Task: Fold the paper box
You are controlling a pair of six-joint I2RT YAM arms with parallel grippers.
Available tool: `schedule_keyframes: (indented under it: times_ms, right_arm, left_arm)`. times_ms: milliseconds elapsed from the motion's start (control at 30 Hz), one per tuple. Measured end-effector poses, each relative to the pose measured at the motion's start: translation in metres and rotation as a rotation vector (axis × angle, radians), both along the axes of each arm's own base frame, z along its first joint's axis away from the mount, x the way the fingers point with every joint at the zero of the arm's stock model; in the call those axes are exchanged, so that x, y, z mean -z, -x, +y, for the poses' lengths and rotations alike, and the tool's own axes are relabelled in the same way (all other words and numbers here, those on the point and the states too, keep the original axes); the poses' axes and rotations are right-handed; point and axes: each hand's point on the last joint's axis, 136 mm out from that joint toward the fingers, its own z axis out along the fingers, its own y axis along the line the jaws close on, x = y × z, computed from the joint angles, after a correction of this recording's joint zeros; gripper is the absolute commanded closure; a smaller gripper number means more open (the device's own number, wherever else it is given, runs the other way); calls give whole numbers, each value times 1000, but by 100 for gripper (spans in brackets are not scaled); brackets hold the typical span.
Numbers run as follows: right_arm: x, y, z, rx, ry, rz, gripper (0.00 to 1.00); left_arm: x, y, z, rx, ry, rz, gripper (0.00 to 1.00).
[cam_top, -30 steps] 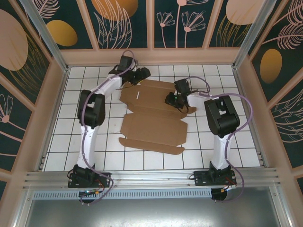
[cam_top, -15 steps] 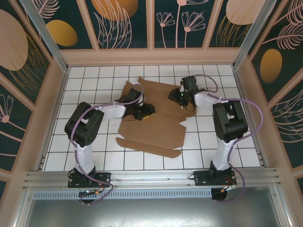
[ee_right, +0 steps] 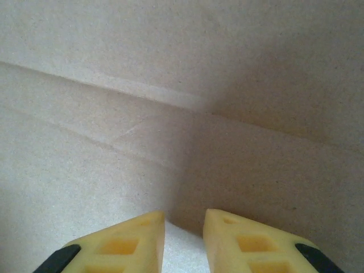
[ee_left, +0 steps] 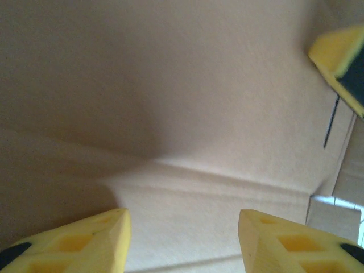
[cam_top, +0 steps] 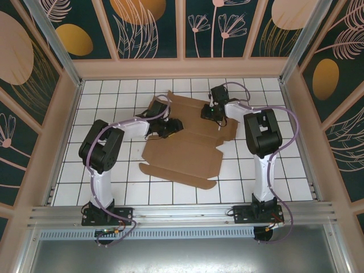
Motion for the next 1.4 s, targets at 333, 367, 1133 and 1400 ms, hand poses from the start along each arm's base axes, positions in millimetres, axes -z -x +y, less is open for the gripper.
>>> schedule_keyframes:
  times_ms: [333, 367, 1133, 1400]
  right_arm:
    - [1, 64, -23, 31, 11, 38, 69]
    - [1, 70, -23, 32, 6, 45, 69]
    - [-73, 21, -47, 38, -49, -91, 29]
    - [-11, 28, -52, -30, 1, 57, 29]
  left_arm:
    - [4, -60, 9, -32, 22, -26, 48]
    - [3, -66, 6, -25, 18, -31, 48]
    - [-36, -38, 22, 2, -11, -90, 47]
    - [7, -12, 33, -19, -29, 7, 50]
